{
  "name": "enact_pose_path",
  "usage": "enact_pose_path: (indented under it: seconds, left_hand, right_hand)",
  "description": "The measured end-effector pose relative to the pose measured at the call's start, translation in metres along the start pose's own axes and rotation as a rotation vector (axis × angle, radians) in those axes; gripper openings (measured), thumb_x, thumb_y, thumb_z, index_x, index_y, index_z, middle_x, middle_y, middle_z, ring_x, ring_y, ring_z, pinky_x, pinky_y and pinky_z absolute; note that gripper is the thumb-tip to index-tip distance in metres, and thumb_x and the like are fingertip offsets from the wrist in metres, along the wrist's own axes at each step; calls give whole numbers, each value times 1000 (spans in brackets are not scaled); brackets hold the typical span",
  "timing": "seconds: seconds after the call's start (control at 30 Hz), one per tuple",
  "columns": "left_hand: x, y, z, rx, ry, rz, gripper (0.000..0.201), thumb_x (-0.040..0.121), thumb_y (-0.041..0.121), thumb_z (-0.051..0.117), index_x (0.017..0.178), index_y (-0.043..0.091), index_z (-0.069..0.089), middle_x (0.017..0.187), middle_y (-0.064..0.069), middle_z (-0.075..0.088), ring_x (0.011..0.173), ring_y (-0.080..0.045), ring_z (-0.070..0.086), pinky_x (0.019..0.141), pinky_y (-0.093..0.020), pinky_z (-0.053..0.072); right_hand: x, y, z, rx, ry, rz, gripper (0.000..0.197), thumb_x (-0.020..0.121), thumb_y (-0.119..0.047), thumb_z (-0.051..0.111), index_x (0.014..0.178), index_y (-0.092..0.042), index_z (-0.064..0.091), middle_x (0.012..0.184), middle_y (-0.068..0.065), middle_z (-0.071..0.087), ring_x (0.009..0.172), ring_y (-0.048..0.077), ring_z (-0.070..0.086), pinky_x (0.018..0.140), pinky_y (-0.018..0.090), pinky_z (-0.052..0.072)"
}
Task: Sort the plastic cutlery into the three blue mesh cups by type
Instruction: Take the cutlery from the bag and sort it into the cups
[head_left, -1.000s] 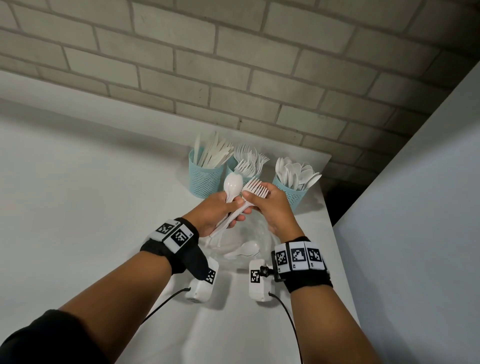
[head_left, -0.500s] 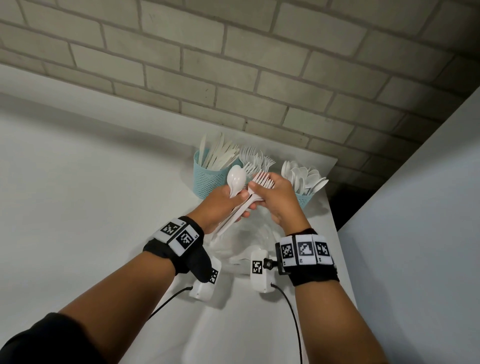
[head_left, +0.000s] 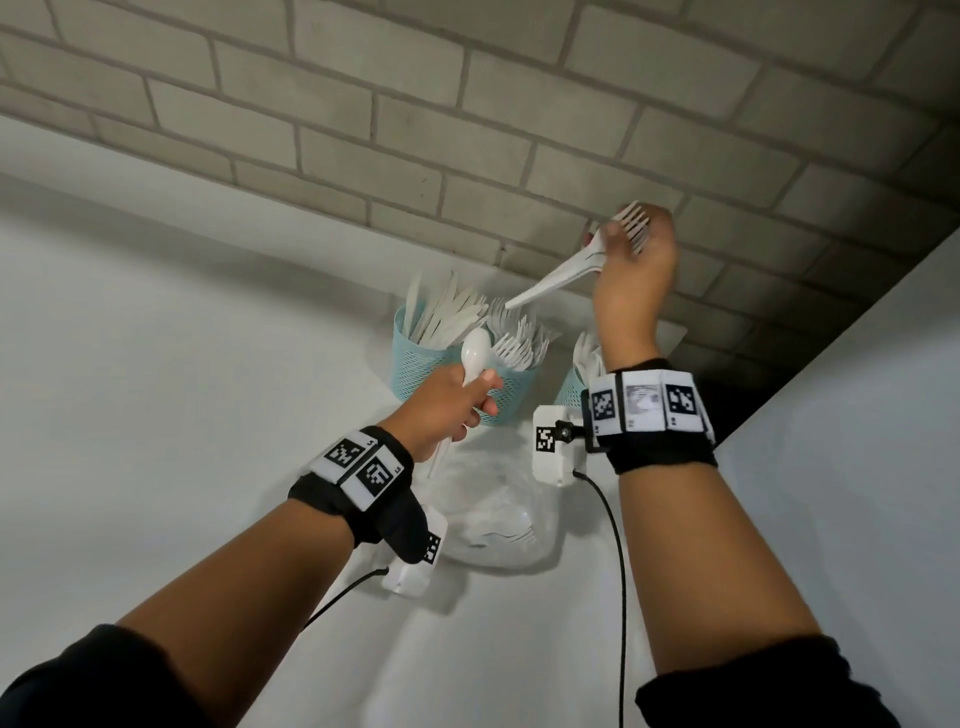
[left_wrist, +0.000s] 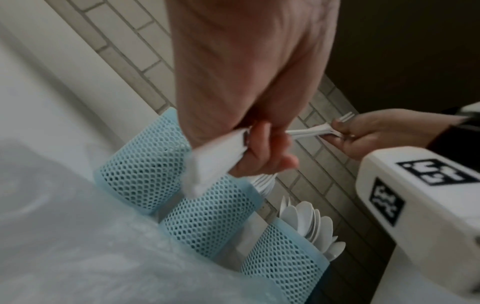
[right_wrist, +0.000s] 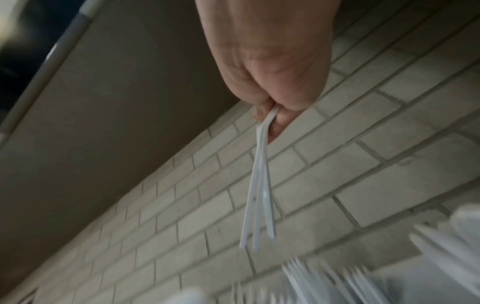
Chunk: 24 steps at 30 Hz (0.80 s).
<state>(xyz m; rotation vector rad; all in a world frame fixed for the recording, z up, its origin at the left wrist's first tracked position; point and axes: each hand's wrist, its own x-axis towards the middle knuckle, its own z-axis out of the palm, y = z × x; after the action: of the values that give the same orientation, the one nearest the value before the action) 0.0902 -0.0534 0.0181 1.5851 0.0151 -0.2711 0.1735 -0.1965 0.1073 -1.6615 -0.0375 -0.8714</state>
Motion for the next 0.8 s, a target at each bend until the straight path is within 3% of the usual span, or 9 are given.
enact_pose_path:
  seconds: [0.13,0.2,0.27,0.33,0.4,0.47,0.6,0.7,0.8]
  left_hand:
    - [2,-1,-1,-56,20,-43,30,99,39,36,104,16,55,70,2,47,54,-8,31,44,-15,25]
    - [4,-1,-2,-113,43,-86,37,100,41,30,103,15,56,69,2,47,54,-8,30,43,-16,24]
    - [6,-1,-4,-181,56,-121,40,101,37,26,97,14,58,68,1,49,55,-9,31,42,-16,24]
    - [7,-2,-5,-211,59,-125,42,101,32,23,99,11,59,69,-1,51,56,-9,32,44,-17,24]
    - [8,-3,-6,-217,56,-118,40,100,27,24,100,9,59,70,-2,52,57,-9,34,46,-19,25]
    - [10,-2,-4,-208,53,-114,34,98,21,28,97,8,59,71,-1,52,57,-9,34,49,-20,26]
    - [9,1,0,-186,60,-72,28,99,18,35,107,6,59,70,0,52,60,-9,38,52,-20,29]
    - [6,3,3,-114,59,11,21,98,19,43,107,7,59,73,1,52,62,-8,41,53,-18,34]
    - [4,4,7,-79,85,64,18,98,18,45,106,9,59,70,3,52,60,-6,43,51,-15,35]
  right_hand:
    - [-21,22,21,-195,-211,-88,15,94,-5,48,103,-7,59,88,10,66,79,20,62,67,22,45]
    - [-31,34,26,-331,-352,-96,20,97,-8,43,109,-5,59,88,7,62,79,16,56,62,15,34]
    - [-41,42,29,-427,-452,-86,26,100,-14,39,113,-6,59,91,7,61,82,17,55,64,15,31]
    - [-48,52,32,-541,-551,-119,30,100,-18,36,116,-7,59,111,13,63,112,27,53,85,23,37]
    - [-52,61,32,-813,-650,-180,35,101,-23,32,121,-13,58,139,8,49,141,29,21,113,41,19]
    - [-52,61,31,-987,-736,-157,37,100,-28,29,126,-23,55,152,0,30,146,27,2,116,51,4]
    - [-44,49,27,-953,-881,1,38,100,-30,29,134,-30,47,158,0,14,145,28,-9,115,53,-3]
    - [-44,37,17,-631,-708,111,36,99,-30,35,133,-27,49,155,5,22,145,23,0,115,42,4]
    - [-52,24,6,-354,-484,146,31,97,-30,44,124,-22,57,136,11,42,129,20,36,104,26,29]
